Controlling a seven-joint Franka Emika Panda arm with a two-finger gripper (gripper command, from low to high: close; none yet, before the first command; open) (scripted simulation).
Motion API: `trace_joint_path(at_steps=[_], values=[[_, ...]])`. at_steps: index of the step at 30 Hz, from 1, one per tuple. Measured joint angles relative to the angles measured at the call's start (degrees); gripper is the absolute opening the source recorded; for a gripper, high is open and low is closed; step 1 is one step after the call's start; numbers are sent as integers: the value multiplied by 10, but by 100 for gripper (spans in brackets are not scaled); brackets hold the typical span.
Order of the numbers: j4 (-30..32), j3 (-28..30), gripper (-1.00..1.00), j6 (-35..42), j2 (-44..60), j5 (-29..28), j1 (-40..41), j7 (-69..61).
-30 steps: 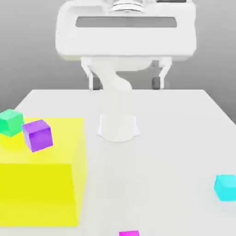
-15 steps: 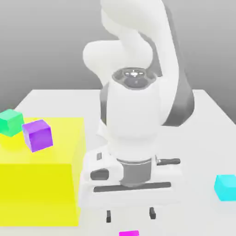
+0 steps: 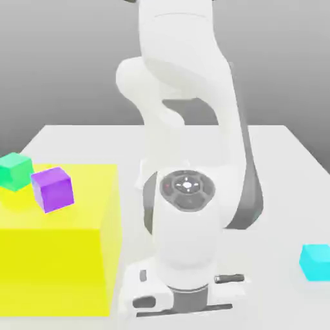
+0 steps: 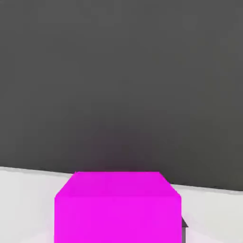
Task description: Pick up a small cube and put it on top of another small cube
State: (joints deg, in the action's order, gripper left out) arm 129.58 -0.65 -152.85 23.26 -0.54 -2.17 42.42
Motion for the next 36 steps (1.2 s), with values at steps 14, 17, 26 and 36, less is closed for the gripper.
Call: trace_joint_path(at_steps=[14,17,26,36], values=[[51,164,-100,175,-270,-170,90,240],[57,193,-100,238,-331,-161,119,198],[102,277,-100,317,-436,-99,150,25],[119,282,100,290,-425,-100,151,21]])
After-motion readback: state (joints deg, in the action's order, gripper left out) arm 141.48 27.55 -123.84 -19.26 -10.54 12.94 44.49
